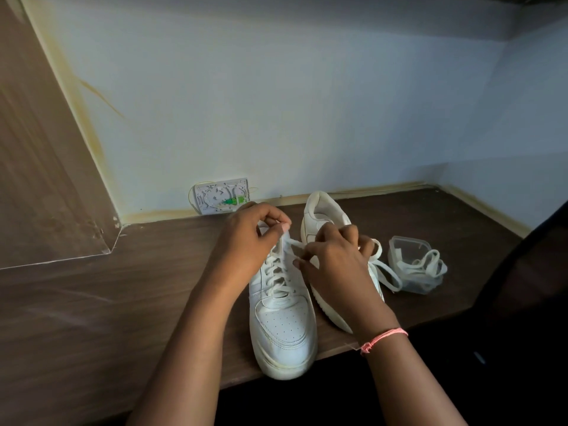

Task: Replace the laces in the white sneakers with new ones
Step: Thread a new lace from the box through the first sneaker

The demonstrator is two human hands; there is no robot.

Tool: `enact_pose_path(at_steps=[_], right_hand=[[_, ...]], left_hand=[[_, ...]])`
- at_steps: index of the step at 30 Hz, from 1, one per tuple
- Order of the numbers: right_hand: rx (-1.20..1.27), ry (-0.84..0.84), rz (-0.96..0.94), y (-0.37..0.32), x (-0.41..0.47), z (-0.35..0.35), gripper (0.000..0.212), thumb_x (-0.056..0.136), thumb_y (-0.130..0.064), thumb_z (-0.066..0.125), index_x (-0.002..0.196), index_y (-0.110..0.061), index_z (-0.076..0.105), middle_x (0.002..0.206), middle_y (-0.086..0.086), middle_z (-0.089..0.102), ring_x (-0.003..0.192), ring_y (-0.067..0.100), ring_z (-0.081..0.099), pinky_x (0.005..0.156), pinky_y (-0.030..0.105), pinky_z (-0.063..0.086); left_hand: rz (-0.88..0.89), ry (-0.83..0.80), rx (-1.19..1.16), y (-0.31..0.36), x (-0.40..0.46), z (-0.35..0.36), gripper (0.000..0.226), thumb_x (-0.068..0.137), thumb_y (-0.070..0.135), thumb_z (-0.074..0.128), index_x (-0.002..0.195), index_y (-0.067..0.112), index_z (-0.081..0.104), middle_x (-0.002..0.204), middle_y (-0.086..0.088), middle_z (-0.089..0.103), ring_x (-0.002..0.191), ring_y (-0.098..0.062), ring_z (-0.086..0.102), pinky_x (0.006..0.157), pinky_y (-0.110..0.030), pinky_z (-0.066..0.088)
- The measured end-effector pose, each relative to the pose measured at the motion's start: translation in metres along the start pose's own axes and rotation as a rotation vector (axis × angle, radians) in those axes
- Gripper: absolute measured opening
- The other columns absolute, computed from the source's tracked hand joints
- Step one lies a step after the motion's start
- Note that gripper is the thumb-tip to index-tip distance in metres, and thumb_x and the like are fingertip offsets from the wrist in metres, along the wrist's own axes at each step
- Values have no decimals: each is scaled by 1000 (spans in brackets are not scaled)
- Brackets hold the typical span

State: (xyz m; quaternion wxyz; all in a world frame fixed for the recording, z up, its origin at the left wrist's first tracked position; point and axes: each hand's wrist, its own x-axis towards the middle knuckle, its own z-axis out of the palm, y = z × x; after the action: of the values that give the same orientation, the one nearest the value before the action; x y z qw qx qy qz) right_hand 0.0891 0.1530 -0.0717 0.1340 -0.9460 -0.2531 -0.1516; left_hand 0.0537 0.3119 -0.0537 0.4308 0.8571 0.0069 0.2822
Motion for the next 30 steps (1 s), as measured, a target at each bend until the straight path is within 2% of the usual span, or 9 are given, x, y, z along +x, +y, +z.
enact_pose_path(at_steps=[4, 7, 9, 11, 15, 19, 22, 26, 30], right_hand=[[161, -108, 128, 14, 2, -29, 33, 89, -59, 55, 88, -31, 71, 111, -10, 50, 116, 19, 31, 91, 39, 20], [598, -124, 279, 24, 1, -50, 41, 79, -68, 58, 71, -30, 73, 100, -8, 61, 112, 24, 47, 95, 48, 38], [998, -125, 333, 24, -2, -60, 35, 83, -53, 66, 75, -20, 76, 92, 0, 72, 104, 28, 63, 94, 55, 48], [1212, -138, 368, 23, -2, -67, 25, 87, -31, 69, 84, -8, 76, 91, 6, 75, 100, 21, 68, 98, 49, 49], [1369, -111, 407, 21, -2, -73, 22, 84, -25, 71, 96, -7, 76, 97, 12, 75, 95, 28, 69, 82, 28, 50], [1442, -106, 458, 20, -2, -78, 22, 85, -24, 68, 97, -8, 74, 95, 11, 73, 80, 12, 62, 61, 15, 49], [1426, -110, 507, 22, -1, -79, 17, 86, -29, 67, 91, -15, 74, 85, -5, 73, 82, 2, 63, 72, 29, 41], [1511, -119, 667, 22, 4, -74, 13, 88, -30, 65, 81, -21, 72, 80, -7, 66, 83, 11, 53, 74, 32, 36], [1572, -68, 773, 23, 5, -71, 17, 89, -28, 63, 75, -22, 70, 80, -3, 65, 77, 13, 53, 78, 35, 37]], left_hand=[[-71, -124, 26, 12, -4, 6, 7, 87, 23, 72, 82, 29, 72, 77, 10, 67, 60, 6, 53, 57, -11, 39], [-106, -256, 80, 22, -10, 13, 13, 87, 39, 70, 77, 30, 69, 71, 10, 68, 60, 3, 58, 59, -22, 47], [-108, -340, 9, 35, -15, 22, 12, 85, 45, 70, 86, 33, 69, 80, 12, 70, 65, 8, 59, 61, -19, 44], [-117, -364, -93, 46, -17, 33, 22, 81, 48, 72, 99, 38, 65, 94, 16, 69, 73, 8, 58, 69, -19, 43], [-147, -261, -251, 56, -17, 47, 13, 85, 39, 72, 97, 39, 67, 95, 17, 71, 77, 3, 62, 79, -28, 51], [-243, -299, -407, 59, -15, 44, 20, 88, 45, 61, 92, 29, 73, 96, 2, 75, 96, -14, 68, 91, -34, 49], [-283, -323, -431, 59, -12, 32, 23, 98, 38, 54, 83, 24, 65, 96, -9, 71, 89, -12, 62, 87, -30, 44], [-280, -376, -505, 55, -11, 6, 23, 96, 31, 53, 83, 16, 63, 58, 8, 58, 60, -7, 60, 79, -24, 48], [-327, -196, -520, 37, -4, -34, 27, 83, 43, 62, 76, 18, 68, 62, 5, 50, 53, -5, 43, 65, -26, 40]])
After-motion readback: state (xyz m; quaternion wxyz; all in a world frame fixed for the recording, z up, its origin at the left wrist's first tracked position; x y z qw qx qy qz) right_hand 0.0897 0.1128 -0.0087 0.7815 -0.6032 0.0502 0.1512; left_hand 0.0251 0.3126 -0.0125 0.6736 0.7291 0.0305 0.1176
